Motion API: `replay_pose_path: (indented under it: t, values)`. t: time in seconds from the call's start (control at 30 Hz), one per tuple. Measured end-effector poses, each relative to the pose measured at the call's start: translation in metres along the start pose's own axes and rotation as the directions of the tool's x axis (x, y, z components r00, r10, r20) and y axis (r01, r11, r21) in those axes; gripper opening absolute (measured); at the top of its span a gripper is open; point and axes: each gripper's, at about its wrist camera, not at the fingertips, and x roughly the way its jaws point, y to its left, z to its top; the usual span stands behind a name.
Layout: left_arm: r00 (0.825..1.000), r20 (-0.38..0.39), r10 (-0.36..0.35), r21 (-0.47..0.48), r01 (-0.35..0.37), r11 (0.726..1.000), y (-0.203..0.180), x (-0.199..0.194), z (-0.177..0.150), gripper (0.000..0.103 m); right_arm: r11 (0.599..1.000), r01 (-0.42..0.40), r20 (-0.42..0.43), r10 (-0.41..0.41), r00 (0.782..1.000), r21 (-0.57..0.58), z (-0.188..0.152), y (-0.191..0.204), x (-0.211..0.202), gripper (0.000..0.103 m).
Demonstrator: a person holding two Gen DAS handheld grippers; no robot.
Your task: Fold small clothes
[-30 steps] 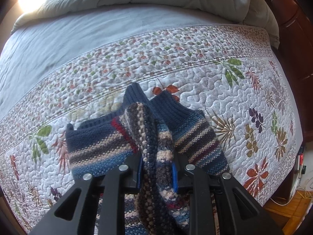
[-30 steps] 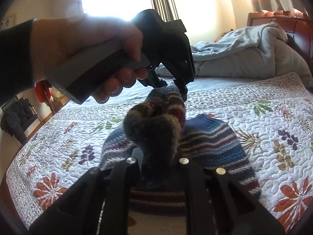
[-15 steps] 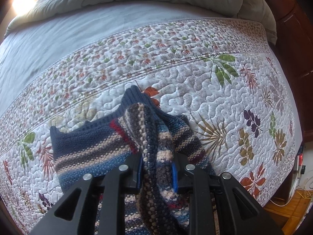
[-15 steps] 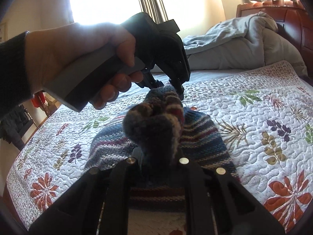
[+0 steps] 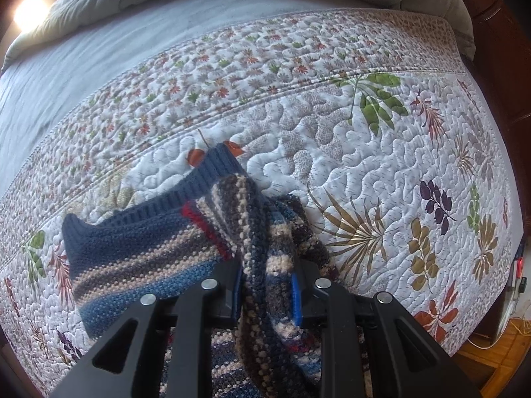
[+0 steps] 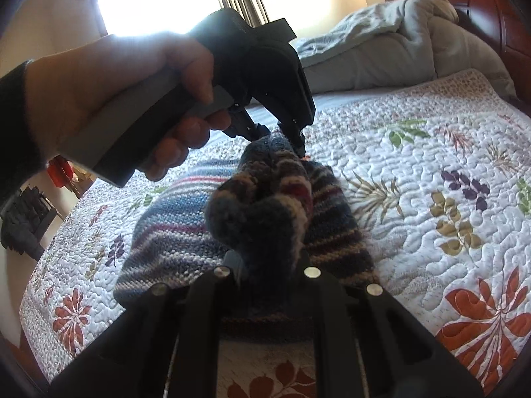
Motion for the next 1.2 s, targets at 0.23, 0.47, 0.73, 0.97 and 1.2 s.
replay_pose_path:
  t: [0.23,0.47,0.73,0.97,1.2]
  values:
    - [1.0,0.009,-0.02,-0.009,0.02,1.0,-0.002,0.008,-0.002,0.03,1.0,-0.002,-0.045,0.002,0.999,-0.006,-0.005,-0.007,0.005,0.012]
    - [0.998,0.048,-0.038,-0.007,0.038,0.999,0.001,-0.009,-0.002,0.05,0.999,-0.032,-0.077,0.034,0.996,0.033,-0.008,-0.015,0.007,0.014]
    - [0.982,0.188,0.002,0.019,-0.005,1.0,0.027,-0.06,-0.019,0.063,0.971,-0.077,-0.151,0.113,0.982,0.226,-0.013,-0.051,0.014,0.048]
    - [0.951,0.309,-0.022,0.104,-0.011,0.994,0.057,-0.079,-0.115,0.073,0.861,-0.27,-0.146,0.362,0.921,0.43,-0.022,-0.085,0.017,0.051]
    - [0.92,0.364,-0.147,0.116,0.112,0.987,0.082,-0.075,-0.208,0.076,0.735,-0.379,-0.127,0.529,0.839,0.562,-0.016,-0.098,0.036,0.056]
